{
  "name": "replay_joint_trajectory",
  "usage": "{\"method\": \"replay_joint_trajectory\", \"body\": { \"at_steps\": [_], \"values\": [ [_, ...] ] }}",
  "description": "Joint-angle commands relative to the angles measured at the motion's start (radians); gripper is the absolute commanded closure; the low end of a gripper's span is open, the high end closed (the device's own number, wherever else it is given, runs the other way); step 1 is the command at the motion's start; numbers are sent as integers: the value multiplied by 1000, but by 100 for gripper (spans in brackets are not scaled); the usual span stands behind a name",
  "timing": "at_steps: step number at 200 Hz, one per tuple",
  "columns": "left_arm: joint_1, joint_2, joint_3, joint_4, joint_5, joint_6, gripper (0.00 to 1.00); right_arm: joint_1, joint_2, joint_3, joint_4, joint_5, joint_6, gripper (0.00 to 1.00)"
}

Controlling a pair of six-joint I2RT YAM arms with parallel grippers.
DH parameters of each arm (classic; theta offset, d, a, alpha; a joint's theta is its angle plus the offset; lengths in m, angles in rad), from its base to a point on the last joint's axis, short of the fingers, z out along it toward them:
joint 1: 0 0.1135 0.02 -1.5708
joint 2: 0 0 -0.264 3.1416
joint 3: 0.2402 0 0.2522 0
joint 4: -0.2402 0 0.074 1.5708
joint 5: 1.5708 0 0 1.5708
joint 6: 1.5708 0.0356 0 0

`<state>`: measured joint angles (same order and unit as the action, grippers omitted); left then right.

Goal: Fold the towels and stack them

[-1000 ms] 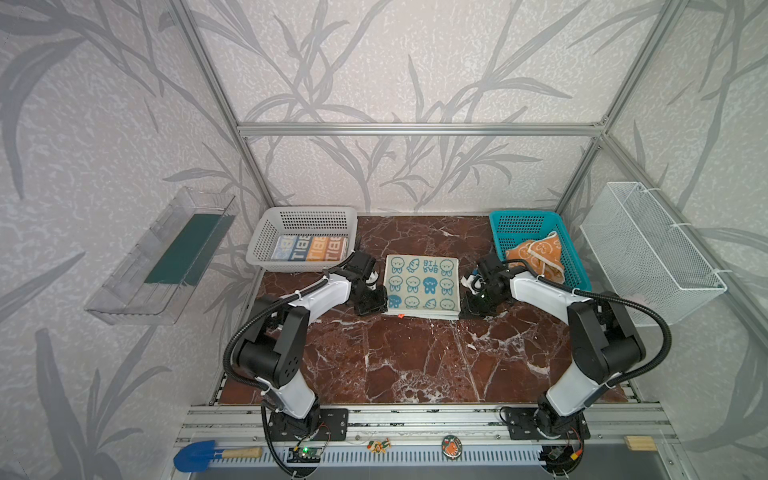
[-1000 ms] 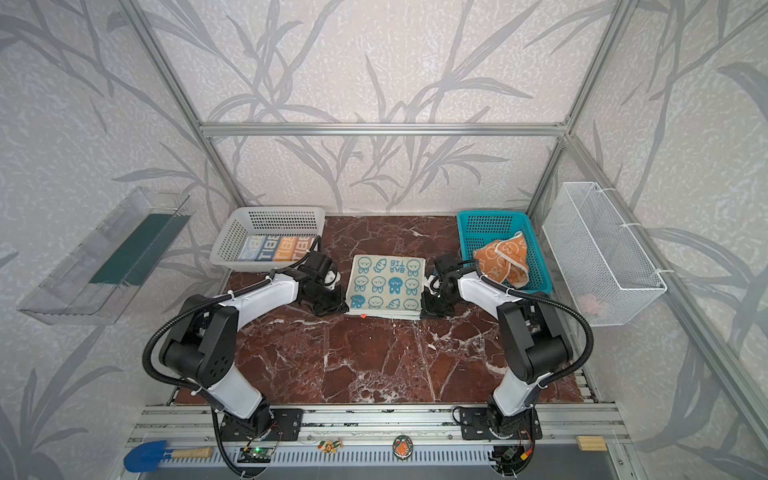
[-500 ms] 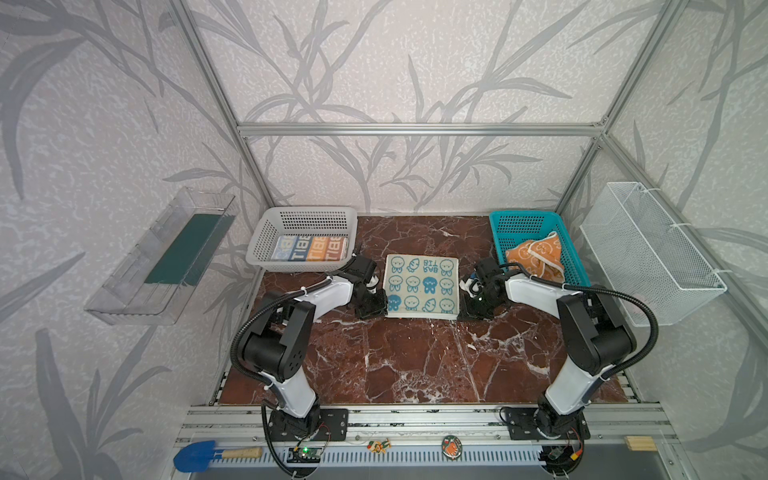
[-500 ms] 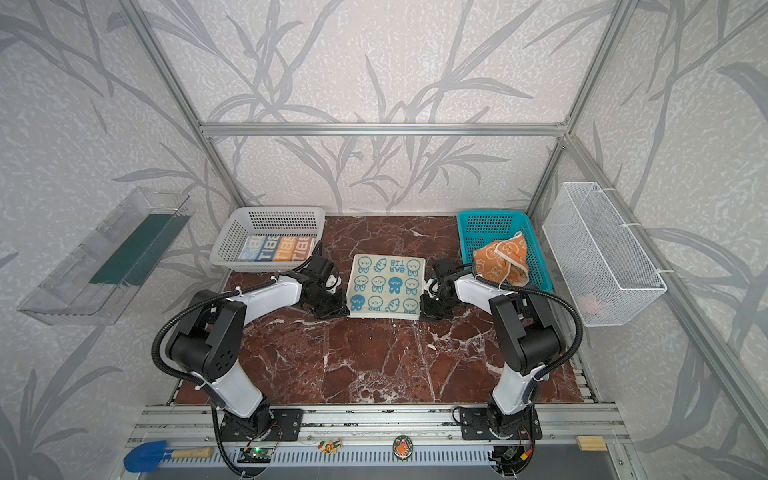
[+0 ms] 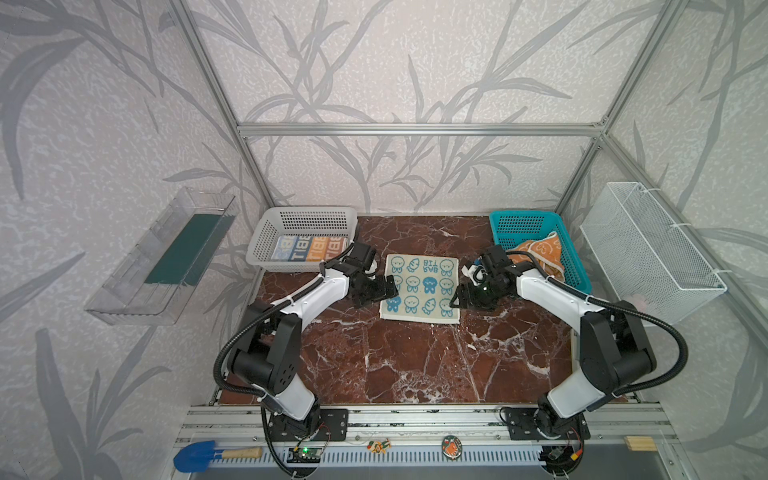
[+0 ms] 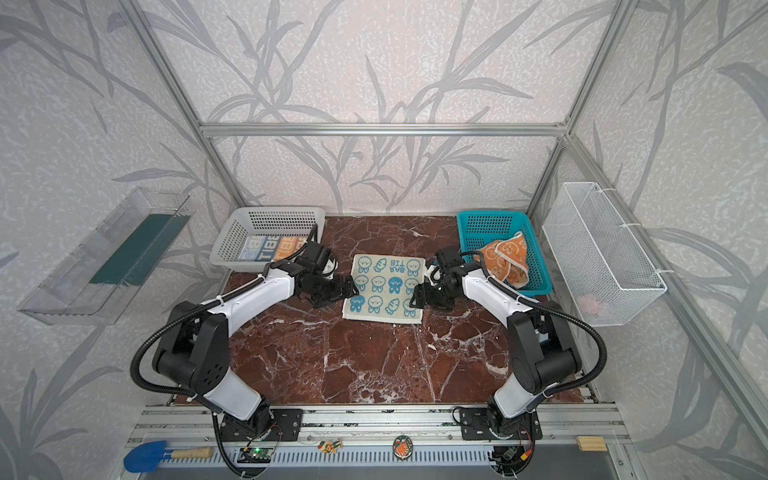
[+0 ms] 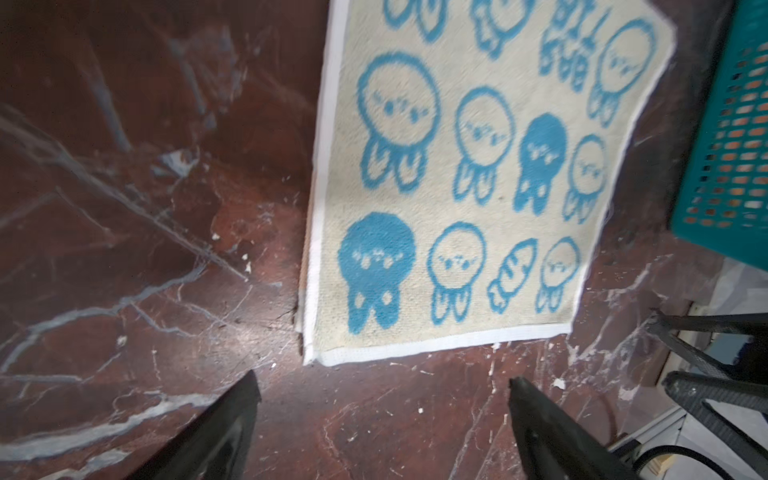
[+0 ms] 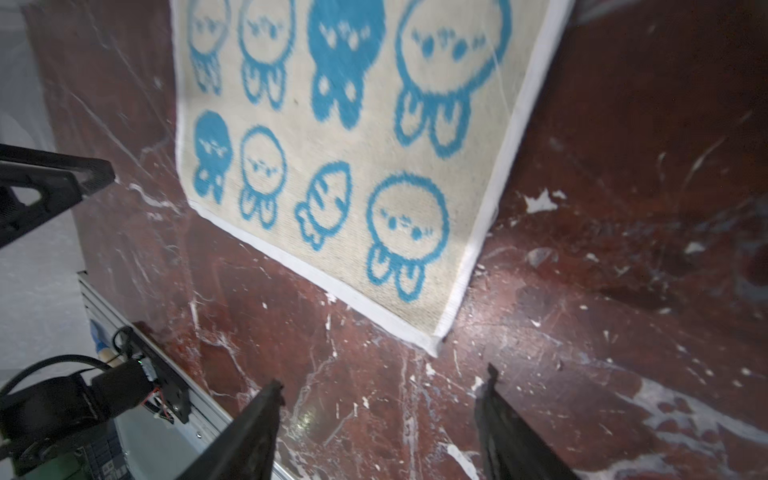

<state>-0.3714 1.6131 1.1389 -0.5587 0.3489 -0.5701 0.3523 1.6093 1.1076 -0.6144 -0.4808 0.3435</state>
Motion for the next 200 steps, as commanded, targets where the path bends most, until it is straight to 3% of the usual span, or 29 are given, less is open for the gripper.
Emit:
{"method": "replay_joint_trajectory", "body": {
  "at_steps": [1,18,34,111,200],
  "values": [
    [-3,1,70,-11,1,-16,1,-1,1,48,2,-62,25,14],
    [-4,61,93,49,69,-82,1,19,37,32,101,-153,85,5],
    [-7,115,80,120,104,-134,1,48,72,21,141,-146,102,0],
    [-69,203,-19,163,50,-123,1,58,210,-112,268,-160,111,1],
    [-144,90,-187,168,-23,-138,1,59,103,-246,200,-114,51,1]
  ]
}}
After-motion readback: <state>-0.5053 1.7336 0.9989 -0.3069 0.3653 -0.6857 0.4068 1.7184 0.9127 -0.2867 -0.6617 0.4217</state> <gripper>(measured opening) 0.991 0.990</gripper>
